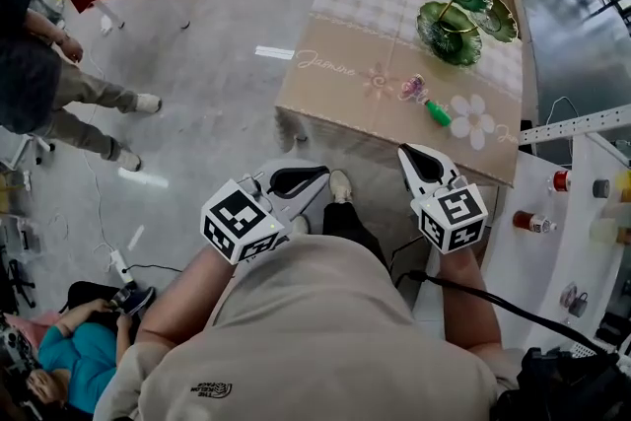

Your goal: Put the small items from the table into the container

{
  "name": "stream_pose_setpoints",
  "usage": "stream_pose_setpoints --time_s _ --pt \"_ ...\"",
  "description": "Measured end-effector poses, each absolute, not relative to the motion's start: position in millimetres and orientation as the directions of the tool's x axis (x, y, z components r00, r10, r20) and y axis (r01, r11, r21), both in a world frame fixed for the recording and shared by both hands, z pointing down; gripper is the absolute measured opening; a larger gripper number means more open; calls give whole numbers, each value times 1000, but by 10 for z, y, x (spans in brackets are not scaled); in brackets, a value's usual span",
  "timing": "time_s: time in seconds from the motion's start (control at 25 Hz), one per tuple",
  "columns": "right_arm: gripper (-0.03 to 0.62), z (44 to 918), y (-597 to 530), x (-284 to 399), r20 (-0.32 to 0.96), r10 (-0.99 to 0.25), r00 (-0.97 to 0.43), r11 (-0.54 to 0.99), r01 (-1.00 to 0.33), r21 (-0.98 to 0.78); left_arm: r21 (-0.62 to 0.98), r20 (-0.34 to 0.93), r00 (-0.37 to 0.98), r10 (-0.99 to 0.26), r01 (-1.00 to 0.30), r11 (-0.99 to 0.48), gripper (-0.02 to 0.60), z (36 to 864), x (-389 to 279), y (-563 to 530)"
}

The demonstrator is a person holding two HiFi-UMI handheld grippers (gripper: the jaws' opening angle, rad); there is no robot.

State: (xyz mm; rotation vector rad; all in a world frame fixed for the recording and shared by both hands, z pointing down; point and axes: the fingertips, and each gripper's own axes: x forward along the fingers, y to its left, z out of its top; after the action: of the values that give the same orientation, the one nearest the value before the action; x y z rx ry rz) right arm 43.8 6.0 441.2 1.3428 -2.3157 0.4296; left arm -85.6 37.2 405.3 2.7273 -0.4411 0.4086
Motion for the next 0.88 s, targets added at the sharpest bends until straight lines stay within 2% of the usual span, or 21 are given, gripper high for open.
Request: stream_pose_setpoints --time_s 0.52,0.88 --pt "20 4523 632 188 519 -752 -406 455 -890 -37 248 345 912 -223 -318 -915 8 4111 -984 795" --pt "23 4782 308 630 527 -788 -317 334 -940 -67 287 324 914 -245 -342 -895 9 4073 -950 686"
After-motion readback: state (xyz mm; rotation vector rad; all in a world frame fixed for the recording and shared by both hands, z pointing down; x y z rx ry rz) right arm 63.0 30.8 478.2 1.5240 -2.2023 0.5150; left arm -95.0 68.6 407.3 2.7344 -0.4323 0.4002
